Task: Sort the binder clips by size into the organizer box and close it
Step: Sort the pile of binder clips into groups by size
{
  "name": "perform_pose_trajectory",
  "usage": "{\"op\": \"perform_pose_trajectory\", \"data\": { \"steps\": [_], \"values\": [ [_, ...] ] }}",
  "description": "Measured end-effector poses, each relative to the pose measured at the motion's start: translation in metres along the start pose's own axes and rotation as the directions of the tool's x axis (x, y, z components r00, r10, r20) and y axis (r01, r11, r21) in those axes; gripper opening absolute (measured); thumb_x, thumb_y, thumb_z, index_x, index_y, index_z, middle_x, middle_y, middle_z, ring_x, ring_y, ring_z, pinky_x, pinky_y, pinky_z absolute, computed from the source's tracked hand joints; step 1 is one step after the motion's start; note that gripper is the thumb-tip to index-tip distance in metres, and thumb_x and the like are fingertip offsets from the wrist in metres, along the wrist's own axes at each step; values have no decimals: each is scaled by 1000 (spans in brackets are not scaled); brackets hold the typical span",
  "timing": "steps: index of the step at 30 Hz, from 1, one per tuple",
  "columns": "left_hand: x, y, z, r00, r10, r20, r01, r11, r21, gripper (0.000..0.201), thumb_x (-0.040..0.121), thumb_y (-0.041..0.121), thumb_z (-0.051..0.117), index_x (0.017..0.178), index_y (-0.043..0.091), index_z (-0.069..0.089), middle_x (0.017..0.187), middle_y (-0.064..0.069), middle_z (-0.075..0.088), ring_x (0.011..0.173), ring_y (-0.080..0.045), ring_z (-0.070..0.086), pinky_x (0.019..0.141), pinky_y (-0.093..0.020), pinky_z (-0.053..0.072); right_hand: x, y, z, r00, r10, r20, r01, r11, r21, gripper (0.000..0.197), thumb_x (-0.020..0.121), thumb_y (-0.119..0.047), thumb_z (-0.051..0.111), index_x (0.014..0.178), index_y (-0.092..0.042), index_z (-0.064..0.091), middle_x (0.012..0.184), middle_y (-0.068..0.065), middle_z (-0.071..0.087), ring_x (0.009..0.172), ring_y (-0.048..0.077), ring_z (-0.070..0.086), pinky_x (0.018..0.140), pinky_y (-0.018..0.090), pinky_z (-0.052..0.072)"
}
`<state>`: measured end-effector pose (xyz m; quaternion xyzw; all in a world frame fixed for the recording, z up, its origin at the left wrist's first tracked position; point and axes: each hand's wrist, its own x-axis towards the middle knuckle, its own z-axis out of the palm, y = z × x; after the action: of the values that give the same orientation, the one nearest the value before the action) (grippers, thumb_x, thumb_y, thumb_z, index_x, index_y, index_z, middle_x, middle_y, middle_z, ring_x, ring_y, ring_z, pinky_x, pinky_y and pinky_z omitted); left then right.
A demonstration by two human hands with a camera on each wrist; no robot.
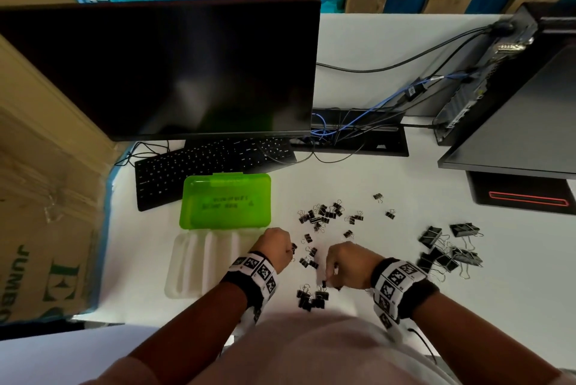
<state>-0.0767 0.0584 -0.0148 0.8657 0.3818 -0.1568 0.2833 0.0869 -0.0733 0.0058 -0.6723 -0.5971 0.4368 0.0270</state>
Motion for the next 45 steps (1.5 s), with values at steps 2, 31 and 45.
{"op": "perform_pose_trajectory", "data": {
  "steps": [2,31,45],
  "values": [
    [1,1,0,1000,-12,11,12,1000,12,17,82,10,55,70,4,65,86,-14,69,83,-29,65,76,-36,56,-3,-2,6,999,-2,48,6,996,-85,13,82,-22,62,83,-14,72,88,-4,65,87,15,61,74,22,42],
    [8,17,4,967,255,13,-254,965,-67,6,82,11,62,81,7,67,98,-7,59,89,-21,58,83,-29,48,53,26,-34,956,31,-293,-119,950,-290,41,89,-12,53,130,-16,48,132,5,47,121,25,45,98,36,41],
    [-29,17,10,982,114,152,-85,978,-190,3,80,16,69,78,14,70,82,-1,70,75,-11,63,76,-21,50,78,15,-48,986,12,-166,-76,921,-383,61,87,7,40,140,-22,35,136,8,40,121,29,41,94,41,45]
  ]
}}
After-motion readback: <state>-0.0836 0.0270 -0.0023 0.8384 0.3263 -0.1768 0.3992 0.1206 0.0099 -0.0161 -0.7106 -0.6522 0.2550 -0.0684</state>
